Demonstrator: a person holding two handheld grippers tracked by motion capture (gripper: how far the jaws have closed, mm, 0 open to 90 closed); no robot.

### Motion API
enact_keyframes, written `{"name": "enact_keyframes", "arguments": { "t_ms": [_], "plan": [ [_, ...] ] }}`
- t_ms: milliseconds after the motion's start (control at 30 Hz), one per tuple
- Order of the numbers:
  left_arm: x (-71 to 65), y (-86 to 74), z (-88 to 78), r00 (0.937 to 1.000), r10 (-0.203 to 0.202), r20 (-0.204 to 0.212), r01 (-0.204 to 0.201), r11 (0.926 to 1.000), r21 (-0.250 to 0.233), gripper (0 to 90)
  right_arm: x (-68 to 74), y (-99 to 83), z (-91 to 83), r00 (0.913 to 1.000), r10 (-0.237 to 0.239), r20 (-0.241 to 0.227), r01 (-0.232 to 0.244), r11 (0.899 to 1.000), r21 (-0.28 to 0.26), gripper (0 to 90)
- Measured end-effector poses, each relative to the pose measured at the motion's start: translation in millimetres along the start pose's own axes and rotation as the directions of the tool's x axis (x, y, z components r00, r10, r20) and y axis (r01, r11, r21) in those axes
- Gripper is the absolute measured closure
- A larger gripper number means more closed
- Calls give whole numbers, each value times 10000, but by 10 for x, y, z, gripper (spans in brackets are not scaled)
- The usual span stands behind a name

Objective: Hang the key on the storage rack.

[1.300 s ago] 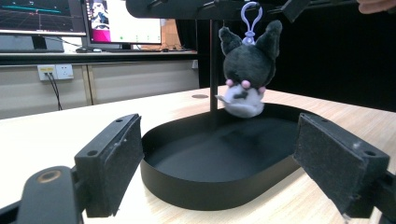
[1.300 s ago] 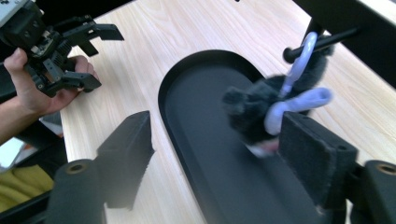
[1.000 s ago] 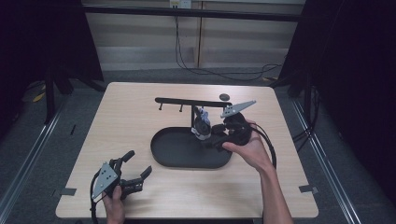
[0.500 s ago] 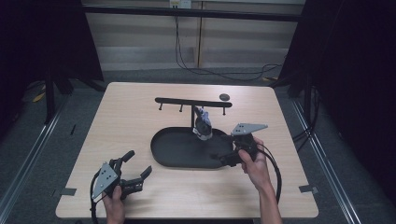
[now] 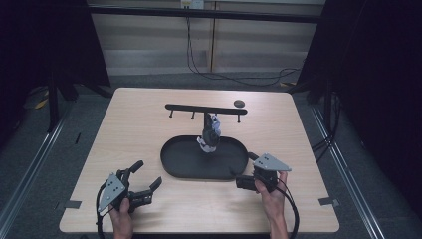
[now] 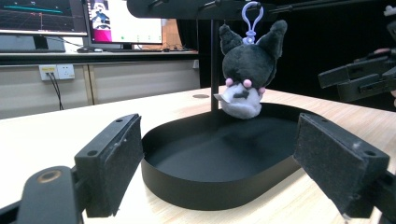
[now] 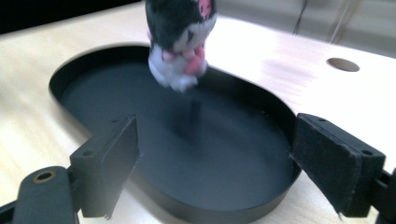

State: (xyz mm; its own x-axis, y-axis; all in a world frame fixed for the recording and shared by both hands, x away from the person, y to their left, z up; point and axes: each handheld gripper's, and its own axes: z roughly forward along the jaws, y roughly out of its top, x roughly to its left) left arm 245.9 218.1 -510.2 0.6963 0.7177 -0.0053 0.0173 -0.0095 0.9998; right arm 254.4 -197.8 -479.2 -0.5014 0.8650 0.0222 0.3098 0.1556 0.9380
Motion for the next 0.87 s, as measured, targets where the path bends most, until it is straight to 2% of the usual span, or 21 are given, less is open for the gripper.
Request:
{"name": "enact_keyframes", "arguments": {
  "t_ms": [33, 67, 133, 200, 233, 267, 333, 400, 433, 467, 500, 533, 600, 633, 700, 767, 867],
  "plan": [
    [0, 0, 0, 10000, 0, 1, 0, 10000, 0, 155, 3, -44, -12, 9998, 92, 150, -88, 9997, -243, 153],
    [0, 0, 0, 10000, 4, 3, -4, 10000, 2, 155, 3, -44, -12, 9998, 92, 150, -88, 9997, -243, 153],
    [0, 0, 0, 10000, 3, 1, -3, 10000, 1, 155, 38, -158, -37, 9990, 138, 430, -103, 9967, -810, 150],
    [0, 0, 1, 10000, 9, 8, -9, 10000, -8, 155, 43, -177, -40, 9986, 117, 517, -70, 9959, -903, 150],
    [0, 0, 0, 10000, 7, 2, -7, 10000, 3, 155, 65, -252, -51, 9974, 178, 704, -75, 9896, -1437, 150],
    [0, 0, 0, 10000, 5, 1, -5, 10000, 1, 155, 65, -252, -51, 9974, 178, 704, -75, 9896, -1437, 150],
    [0, 0, 0, 10000, 0, 1, 0, 10000, -2, 155, 97, -298, -80, 9971, 296, 701, -162, 9829, -1835, 179],
    [0, 0, 0, 10000, 1, 0, -1, 10000, -2, 156, 133, -342, -101, 9969, 326, 714, -167, 9770, -2128, 164],
    [0, 0, 0, 10000, -1, 1, 1, 10000, -3, 155, 146, -374, -140, 9962, 380, 780, -152, 9615, -2745, 152],
    [0, 0, 0, 10000, -1, 2, 1, 10000, -4, 155, 146, -374, -140, 9962, 380, 780, -152, 9615, -2745, 152],
    [-1, 0, -1, 10000, -2, 2, 2, 10000, -2, 156, 148, -389, -161, 9954, 455, 838, -189, 9558, -2935, 151],
    [-1, -1, 0, 10000, -5, 2, 5, 10000, -7, 155, 157, -420, -197, 9955, 368, 874, -52, 9415, -3370, 137],
    [-1, -1, 0, 10000, 0, 7, 0, 10000, -19, 155, 166, -428, -210, 9957, 260, 893, 66, 9378, -3470, 136],
    [-1, -1, -1, 10000, -7, -1, 7, 10000, -8, 155, 194, -437, -233, 9952, 42, 980, 312, 9338, -3564, 136],
    [-1, -1, 0, 10000, 0, 9, 0, 10000, -24, 155, 256, -461, -270, 9932, -725, 910, 1026, 9143, -3917, 137],
    [0, -1, 0, 10000, 5, 10, -5, 10000, -20, 155, 265, -458, -267, 9914, -769, 1060, 1124, 9148, -3879, 137],
    [0, -1, 0, 10000, 5, 9, -5, 10000, -16, 155, 244, -447, -252, 9939, -473, 995, 810, 9257, -3694, 137]
  ]
}}
